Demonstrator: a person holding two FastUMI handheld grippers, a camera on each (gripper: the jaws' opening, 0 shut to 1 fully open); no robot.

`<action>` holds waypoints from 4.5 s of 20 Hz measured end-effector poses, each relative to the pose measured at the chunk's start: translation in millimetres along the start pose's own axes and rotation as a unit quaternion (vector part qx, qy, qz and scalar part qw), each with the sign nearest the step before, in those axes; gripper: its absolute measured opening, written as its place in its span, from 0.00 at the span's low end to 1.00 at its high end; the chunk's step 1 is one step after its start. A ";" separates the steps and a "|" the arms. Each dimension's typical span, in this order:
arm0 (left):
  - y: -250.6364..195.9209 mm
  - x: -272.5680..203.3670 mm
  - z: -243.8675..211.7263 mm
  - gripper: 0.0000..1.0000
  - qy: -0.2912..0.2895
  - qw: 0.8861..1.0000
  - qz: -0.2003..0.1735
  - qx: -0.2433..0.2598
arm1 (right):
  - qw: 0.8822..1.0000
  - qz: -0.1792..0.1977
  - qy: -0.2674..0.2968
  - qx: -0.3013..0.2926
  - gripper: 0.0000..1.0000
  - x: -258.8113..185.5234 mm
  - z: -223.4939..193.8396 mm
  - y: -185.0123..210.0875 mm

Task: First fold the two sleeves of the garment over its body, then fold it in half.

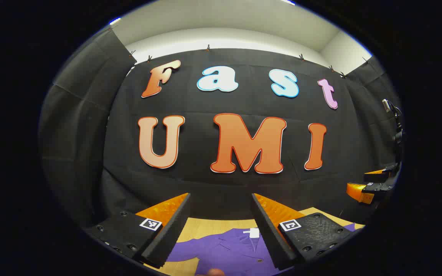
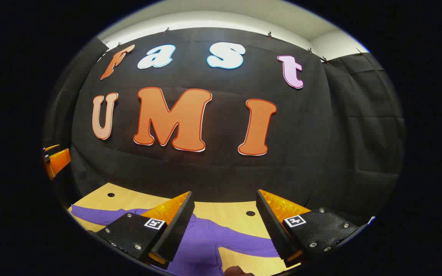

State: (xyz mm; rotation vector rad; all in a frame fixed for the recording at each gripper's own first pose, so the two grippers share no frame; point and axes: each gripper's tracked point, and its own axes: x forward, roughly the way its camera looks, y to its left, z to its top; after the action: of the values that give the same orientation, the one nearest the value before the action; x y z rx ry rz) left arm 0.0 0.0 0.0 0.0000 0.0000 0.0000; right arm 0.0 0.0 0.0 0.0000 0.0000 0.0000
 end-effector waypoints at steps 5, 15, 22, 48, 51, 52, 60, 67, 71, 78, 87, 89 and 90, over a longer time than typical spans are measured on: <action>-8.5 2.7 0.9 0.95 -0.002 1.000 -0.008 0.005 | 1.000 -0.005 0.000 0.002 0.97 2.1 -1.2 -5.1; -14.6 3.1 -11.3 0.95 0.017 1.000 -0.010 0.017 | 1.000 -0.002 0.005 0.001 0.97 9.2 -3.5 -6.9; -16.4 5.2 -11.1 0.95 0.016 0.999 -0.001 0.028 | 1.000 -0.012 0.015 0.009 0.97 21.8 -16.1 -21.8; -12.2 3.0 -14.5 0.94 0.028 0.996 0.058 0.064 | 0.930 -0.156 0.333 0.022 0.98 49.7 -261.5 -209.7; -15.7 2.2 -24.7 0.95 0.045 0.994 0.070 0.067 | 0.908 -0.157 0.385 0.045 0.98 49.2 -294.2 -226.5; -16.8 1.4 -29.5 0.95 0.052 0.994 0.073 0.068 | 0.901 -0.154 0.403 0.053 0.98 48.1 -302.3 -228.7; -35.6 -8.5 -53.1 0.97 0.091 0.987 0.096 0.093 | 0.840 -0.143 0.509 0.125 0.98 50.2 -373.8 -255.2; -58.8 -13.9 -85.0 0.97 0.145 0.982 0.087 0.087 | 0.763 -0.122 0.601 0.204 0.99 35.6 -417.6 -259.9; -70.1 -18.6 -100.8 0.96 0.173 0.978 0.077 0.089 | 0.761 -0.125 0.608 0.189 0.95 39.8 -424.9 -265.4; -70.3 -22.3 -98.2 0.96 0.173 0.977 0.076 0.102 | 0.757 -0.117 0.622 0.164 0.78 45.7 -424.7 -254.3; -36.2 -23.5 -84.8 0.95 0.156 0.980 0.056 0.111 | 0.774 -0.108 0.595 0.188 0.05 58.3 -406.7 -217.9; -17.0 -23.8 -84.6 0.95 0.155 0.980 0.055 0.110 | 0.793 -0.102 0.573 0.182 0.05 66.5 -384.5 -208.4; -8.3 -22.6 -88.0 0.95 0.157 0.980 0.055 0.106 | 0.801 -0.101 0.563 0.176 0.05 69.7 -371.8 -203.6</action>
State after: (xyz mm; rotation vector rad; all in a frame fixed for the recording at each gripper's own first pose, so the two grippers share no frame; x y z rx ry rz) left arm -22.6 -8.3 -88.0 0.2125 0.3168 0.1114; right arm 69.7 -203.6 -371.8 0.3783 1.2066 -0.2158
